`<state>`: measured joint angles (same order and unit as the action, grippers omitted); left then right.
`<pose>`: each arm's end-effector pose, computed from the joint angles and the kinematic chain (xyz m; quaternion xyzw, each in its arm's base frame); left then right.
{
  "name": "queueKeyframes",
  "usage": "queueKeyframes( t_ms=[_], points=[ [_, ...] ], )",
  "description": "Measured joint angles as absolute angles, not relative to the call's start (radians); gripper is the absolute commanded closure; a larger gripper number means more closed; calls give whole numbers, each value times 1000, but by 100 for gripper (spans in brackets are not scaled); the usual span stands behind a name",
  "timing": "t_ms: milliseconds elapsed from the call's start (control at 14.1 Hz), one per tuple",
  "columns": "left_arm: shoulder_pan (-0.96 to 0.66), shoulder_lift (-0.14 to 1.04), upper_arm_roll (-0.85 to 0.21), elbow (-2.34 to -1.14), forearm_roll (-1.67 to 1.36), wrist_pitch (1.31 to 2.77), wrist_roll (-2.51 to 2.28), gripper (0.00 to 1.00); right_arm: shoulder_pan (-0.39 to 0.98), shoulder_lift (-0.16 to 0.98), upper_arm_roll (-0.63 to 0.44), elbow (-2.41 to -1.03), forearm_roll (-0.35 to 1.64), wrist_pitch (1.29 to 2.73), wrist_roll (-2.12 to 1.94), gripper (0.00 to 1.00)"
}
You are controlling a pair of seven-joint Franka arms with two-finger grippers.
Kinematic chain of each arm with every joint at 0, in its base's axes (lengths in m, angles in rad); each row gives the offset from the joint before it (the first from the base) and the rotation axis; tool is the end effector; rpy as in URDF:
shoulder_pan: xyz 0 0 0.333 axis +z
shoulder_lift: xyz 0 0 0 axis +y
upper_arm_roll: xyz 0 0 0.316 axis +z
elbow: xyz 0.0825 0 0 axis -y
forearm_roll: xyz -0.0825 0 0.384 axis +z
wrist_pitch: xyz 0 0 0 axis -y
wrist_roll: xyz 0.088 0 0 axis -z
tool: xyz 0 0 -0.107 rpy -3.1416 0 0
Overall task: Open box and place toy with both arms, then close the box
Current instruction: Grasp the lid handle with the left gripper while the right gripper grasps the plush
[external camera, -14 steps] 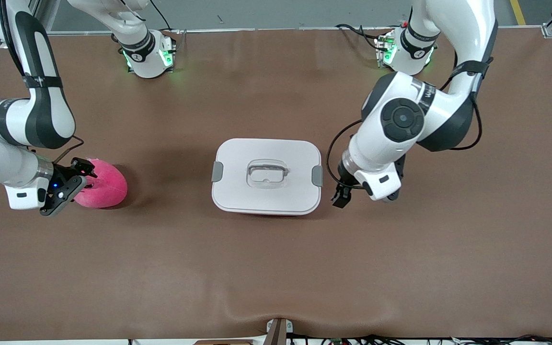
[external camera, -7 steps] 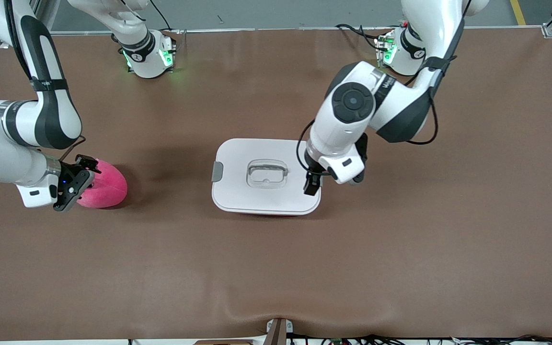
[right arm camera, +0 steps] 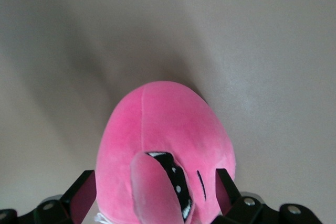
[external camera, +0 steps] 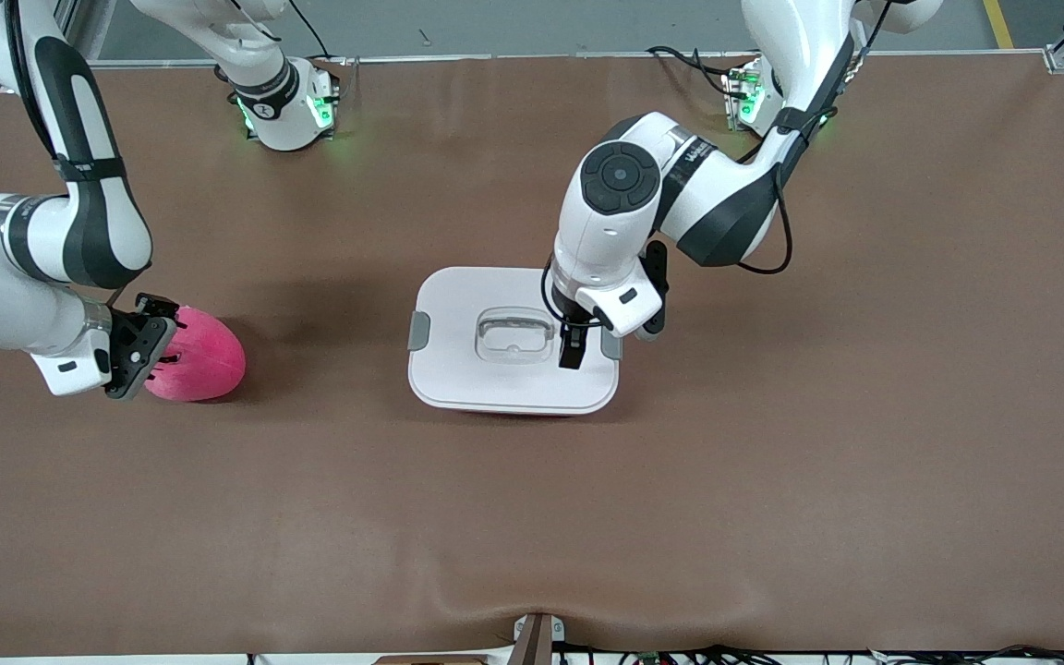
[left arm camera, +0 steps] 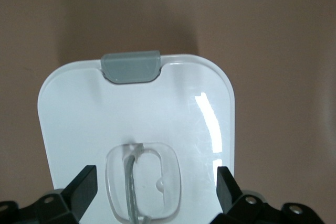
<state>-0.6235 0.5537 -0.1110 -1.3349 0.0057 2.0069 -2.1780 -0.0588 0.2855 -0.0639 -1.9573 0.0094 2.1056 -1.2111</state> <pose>0.5509 -0.4739 0.4227 0.7431 0.6659 -0.0188 0.0633 0.5883 -0.0708 0.3208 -0.8546 -0.5148 0.0568 0.0381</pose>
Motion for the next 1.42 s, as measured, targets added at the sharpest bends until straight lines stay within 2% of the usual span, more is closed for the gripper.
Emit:
queueKeyframes(
  t_ms=[71, 142, 567, 1134, 1346, 1417],
  points=[
    [-633, 557, -111, -1335, 6, 2021, -2204, 0, -66, 286, -64, -1972, 9, 2128, -1224, 75],
    [-648, 565, -108, -1335, 9, 2037, -2233, 0, -72, 286, -64, -1985, 9, 2148, -1235, 100],
    [-839, 626, 51, -1330, 16, 2094, -2358, 0, -73, 273, -57, -1996, 8, 2166, -1246, 100],
    [-870, 657, 61, -1312, 17, 2119, -2409, 0, -73, 265, -55, -1973, 7, 2178, -1246, 100],
    [-870, 667, 62, -1312, 20, 2119, -2409, 4, -71, 263, -51, -1930, 8, 2165, -1245, 100],
    [-870, 672, 62, -1312, 25, 2119, -2409, 9, -68, 262, -50, -1916, 8, 2156, -1244, 100]
  ],
)
